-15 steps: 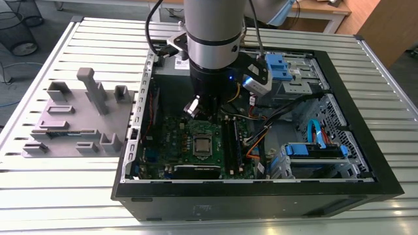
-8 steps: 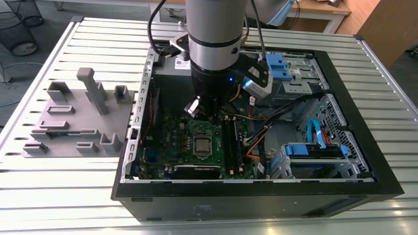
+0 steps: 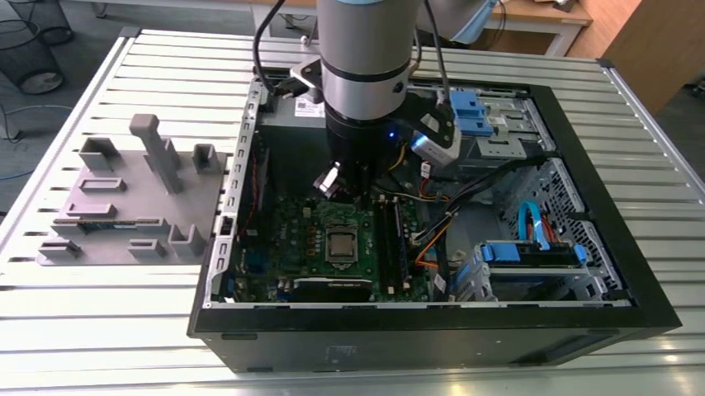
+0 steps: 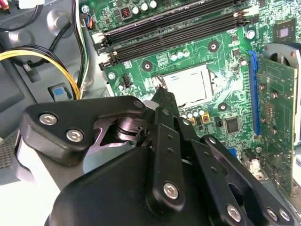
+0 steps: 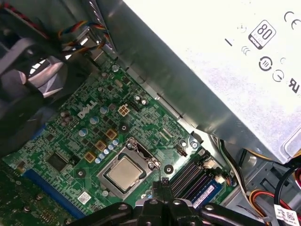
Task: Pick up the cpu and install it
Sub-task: 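Install the first cpu locking lever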
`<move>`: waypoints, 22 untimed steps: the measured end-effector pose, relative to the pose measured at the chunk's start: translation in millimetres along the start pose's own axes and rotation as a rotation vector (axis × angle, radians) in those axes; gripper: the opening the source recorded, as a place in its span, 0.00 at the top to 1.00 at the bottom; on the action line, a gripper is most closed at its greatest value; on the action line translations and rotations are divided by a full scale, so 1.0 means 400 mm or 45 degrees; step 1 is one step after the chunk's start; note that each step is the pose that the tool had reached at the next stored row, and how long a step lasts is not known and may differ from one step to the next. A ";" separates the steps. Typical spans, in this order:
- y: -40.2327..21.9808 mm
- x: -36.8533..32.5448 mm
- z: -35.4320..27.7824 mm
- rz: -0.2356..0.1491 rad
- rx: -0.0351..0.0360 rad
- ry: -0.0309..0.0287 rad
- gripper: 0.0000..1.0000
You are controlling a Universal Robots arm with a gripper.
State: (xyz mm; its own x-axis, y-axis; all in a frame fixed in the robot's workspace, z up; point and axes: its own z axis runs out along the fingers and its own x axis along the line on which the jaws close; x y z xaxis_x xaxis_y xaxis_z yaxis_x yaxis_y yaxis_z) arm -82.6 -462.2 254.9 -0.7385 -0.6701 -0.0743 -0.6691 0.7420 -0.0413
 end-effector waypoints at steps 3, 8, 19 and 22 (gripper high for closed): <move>0.000 -0.003 0.004 0.001 0.0000 0.0000 0.89; 0.000 -0.003 0.010 0.004 0.0002 -0.0001 0.89; -0.002 -0.003 0.020 0.016 0.0011 0.0006 0.89; -0.004 0.000 0.030 0.023 0.0014 0.0012 0.89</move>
State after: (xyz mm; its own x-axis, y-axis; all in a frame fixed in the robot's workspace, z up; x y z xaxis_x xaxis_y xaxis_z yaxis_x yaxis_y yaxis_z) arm -80.5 -463.3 243.1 -0.7507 -0.6565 -0.0741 -0.6555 0.7541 -0.0410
